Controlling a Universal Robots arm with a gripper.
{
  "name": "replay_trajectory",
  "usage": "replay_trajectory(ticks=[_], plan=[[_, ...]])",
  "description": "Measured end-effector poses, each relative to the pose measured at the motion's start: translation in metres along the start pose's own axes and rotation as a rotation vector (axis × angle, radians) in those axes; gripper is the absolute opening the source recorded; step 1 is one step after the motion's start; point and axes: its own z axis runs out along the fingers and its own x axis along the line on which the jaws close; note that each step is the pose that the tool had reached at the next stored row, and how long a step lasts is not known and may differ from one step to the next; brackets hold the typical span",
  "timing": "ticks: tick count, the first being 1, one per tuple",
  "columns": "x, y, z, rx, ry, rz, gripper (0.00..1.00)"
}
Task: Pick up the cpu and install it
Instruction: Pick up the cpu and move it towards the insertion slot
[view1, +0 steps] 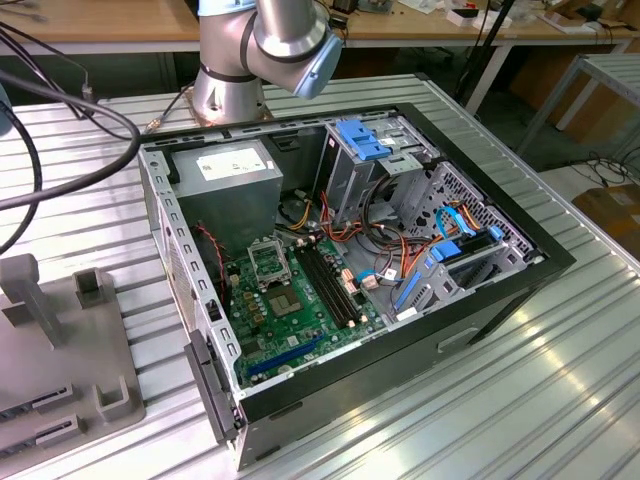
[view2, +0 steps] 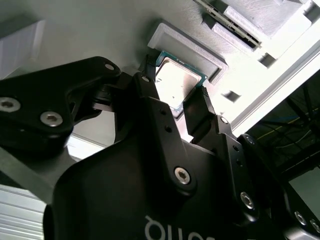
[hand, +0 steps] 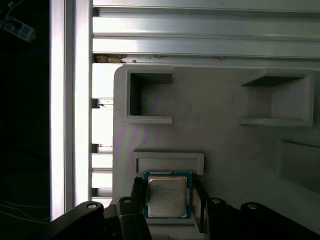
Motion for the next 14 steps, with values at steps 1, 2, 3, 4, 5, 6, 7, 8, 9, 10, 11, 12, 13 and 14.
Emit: replay_trajectory(ticks=[1, 2, 3, 4, 5, 6, 7, 8, 9, 10, 11, 12, 13, 14], plan=[[0.0000, 0.0000, 0.0006, 0.0000, -0.0001, 0.000, 0.47], [0.0000, 0.0000, 0.0012, 0.0000, 0.0000, 0.000, 0.47], [0.0000, 0.0000, 0.0016, 0.0000, 0.0000, 0.000, 0.47], [0.0000, 0.0000, 0.0021, 0.0001, 0.0001, 0.000, 0.47], [-0.0001, 0.0000, 0.0023, 0.0001, 0.0000, 0.000, 0.47], [-0.0001, 0.0000, 0.0026, 0.0000, 0.0000, 0.000, 0.47], [-0.0001, 0.0000, 0.0027, 0.0000, 0.0000, 0.000, 0.47], [-0.0001, 0.0000, 0.0028, 0.0001, 0.0000, 0.000, 0.47], [-0.0001, 0.0000, 0.0028, 0.0000, 0.0000, 0.000, 0.47], [-0.0001, 0.0000, 0.0028, 0.0000, 0.0000, 0.000, 0.47], [0.0000, 0.0001, 0.0029, 0.0001, 0.0000, 0.000, 0.47], [-0.0001, 0.0001, 0.0030, -0.0001, -0.0001, 0.000, 0.47], [0.0000, 0.0001, 0.0030, 0.0000, 0.0000, 0.000, 0.47], [-0.0001, 0.0001, 0.0031, 0.0000, 0.0000, 0.000, 0.49]])
